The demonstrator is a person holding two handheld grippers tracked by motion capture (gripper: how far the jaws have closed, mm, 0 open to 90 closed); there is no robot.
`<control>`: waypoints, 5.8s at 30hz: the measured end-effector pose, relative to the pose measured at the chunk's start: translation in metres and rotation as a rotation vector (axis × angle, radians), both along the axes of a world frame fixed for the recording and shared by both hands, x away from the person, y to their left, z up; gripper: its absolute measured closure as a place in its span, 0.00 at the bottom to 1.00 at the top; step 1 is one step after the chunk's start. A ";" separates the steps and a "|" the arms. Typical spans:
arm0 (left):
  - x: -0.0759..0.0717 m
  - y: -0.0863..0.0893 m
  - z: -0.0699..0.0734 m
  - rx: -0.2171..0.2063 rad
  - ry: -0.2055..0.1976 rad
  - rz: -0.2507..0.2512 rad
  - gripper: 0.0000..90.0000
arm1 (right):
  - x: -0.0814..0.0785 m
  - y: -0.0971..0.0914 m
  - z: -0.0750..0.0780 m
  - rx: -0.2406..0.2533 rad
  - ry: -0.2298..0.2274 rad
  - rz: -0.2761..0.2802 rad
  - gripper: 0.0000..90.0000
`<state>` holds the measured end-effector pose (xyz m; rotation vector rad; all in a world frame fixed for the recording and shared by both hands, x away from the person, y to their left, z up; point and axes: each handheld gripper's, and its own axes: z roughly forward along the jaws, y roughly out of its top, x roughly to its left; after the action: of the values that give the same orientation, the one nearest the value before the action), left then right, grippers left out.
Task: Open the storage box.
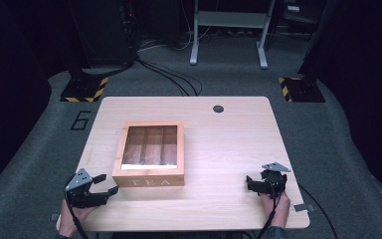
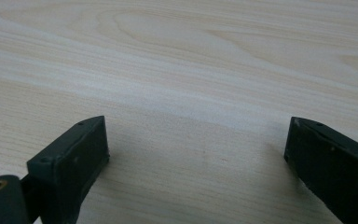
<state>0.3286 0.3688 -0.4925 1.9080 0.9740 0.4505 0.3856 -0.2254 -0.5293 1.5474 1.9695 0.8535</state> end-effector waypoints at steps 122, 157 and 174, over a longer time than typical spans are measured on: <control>0.090 -0.031 0.114 -0.117 -0.191 -0.005 0.94 | 0.000 0.000 0.000 0.001 0.000 0.001 0.06; 0.119 -0.028 0.143 -0.104 -0.170 0.008 0.96 | 0.000 0.000 0.000 0.000 0.000 0.000 0.06; 0.129 -0.029 0.154 -0.096 -0.173 0.023 0.97 | 0.000 0.000 0.000 0.000 0.000 0.000 0.06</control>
<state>0.4575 0.3393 -0.3389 1.7427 0.8889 0.5622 0.3857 -0.2254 -0.5293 1.5473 1.9693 0.8540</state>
